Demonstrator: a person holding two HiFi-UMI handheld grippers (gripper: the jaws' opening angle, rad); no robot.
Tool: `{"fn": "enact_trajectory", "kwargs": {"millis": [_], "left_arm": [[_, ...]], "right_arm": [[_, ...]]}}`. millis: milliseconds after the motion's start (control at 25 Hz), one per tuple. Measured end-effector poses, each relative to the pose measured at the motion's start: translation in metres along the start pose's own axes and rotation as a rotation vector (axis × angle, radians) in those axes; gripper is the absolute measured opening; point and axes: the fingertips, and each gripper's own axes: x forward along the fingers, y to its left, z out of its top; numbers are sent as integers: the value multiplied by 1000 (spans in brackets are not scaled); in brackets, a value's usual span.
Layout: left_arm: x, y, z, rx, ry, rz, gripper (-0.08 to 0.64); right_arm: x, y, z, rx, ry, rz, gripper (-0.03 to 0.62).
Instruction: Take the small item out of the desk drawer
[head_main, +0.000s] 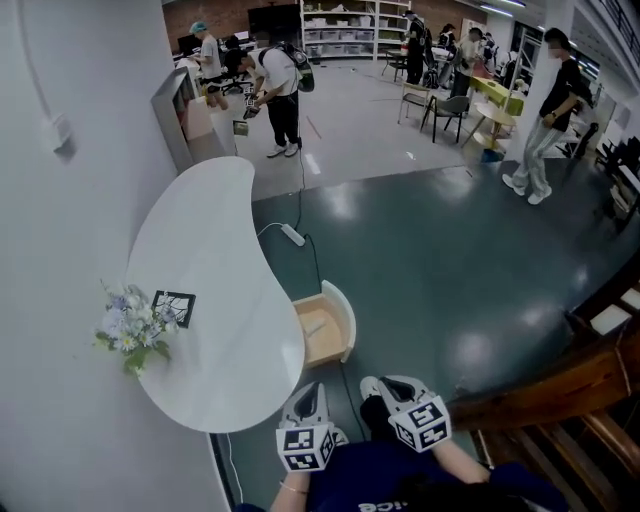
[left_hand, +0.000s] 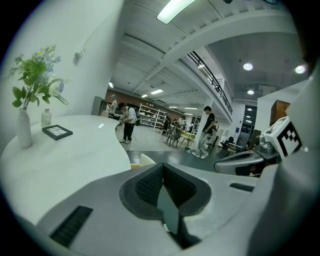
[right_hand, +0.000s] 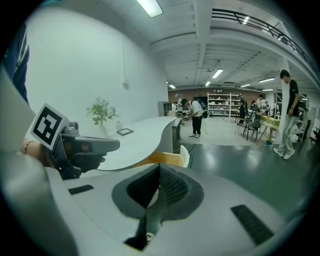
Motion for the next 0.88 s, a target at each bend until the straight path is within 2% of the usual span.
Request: {"fn": "enact_trajectory", "kwargs": {"millis": [240, 400, 720, 880], "left_arm": [[11, 25, 11, -23, -21, 104, 3], [26, 36, 15, -38, -5, 174, 3], [78, 46, 42, -59, -2, 283, 3], [106, 52, 48, -94, 1, 350, 3]], "right_arm": [[36, -14, 28, -30, -38, 71, 8], [65, -32, 38, -32, -15, 122, 8], [128, -66, 73, -110, 26, 264, 9], [156, -79, 85, -167, 57, 349, 9]]}}
